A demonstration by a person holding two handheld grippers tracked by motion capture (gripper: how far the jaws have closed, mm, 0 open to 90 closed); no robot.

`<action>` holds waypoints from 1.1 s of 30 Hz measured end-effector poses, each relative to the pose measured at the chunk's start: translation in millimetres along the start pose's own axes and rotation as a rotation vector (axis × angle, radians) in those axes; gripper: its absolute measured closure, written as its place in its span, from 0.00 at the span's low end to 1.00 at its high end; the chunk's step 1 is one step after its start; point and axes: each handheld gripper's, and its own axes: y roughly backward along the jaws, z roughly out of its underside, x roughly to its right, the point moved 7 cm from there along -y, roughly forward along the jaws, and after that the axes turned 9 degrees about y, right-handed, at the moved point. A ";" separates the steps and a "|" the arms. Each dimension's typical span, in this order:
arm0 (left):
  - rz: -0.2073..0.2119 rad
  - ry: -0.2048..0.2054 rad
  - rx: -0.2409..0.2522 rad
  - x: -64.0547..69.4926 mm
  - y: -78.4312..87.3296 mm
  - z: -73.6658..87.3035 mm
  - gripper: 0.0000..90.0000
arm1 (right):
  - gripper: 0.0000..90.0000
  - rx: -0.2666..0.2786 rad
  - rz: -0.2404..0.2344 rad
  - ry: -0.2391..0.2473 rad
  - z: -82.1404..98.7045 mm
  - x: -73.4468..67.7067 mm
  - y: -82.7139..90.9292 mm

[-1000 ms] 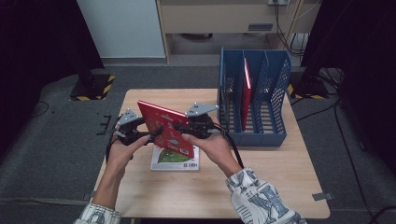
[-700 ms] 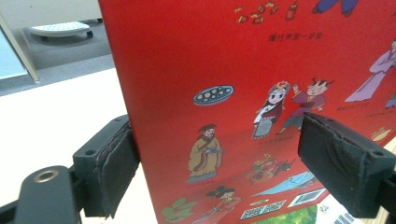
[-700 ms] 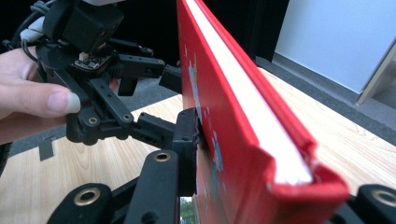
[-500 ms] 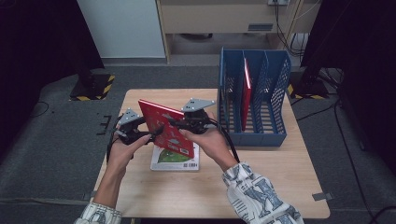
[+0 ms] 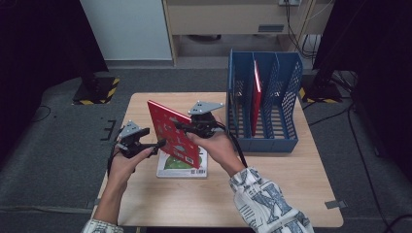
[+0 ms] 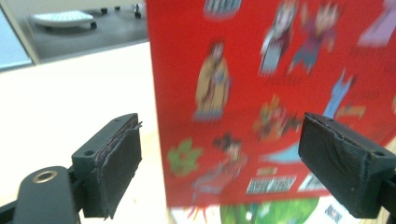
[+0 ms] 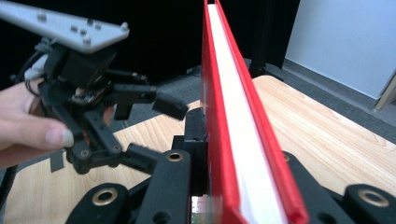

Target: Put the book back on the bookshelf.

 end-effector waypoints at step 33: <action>-0.161 0.007 -0.239 -47.4 -0.8 87.0 0.07 | 0.88 0.007 0.144 -0.036 -26.3 26.8 19.0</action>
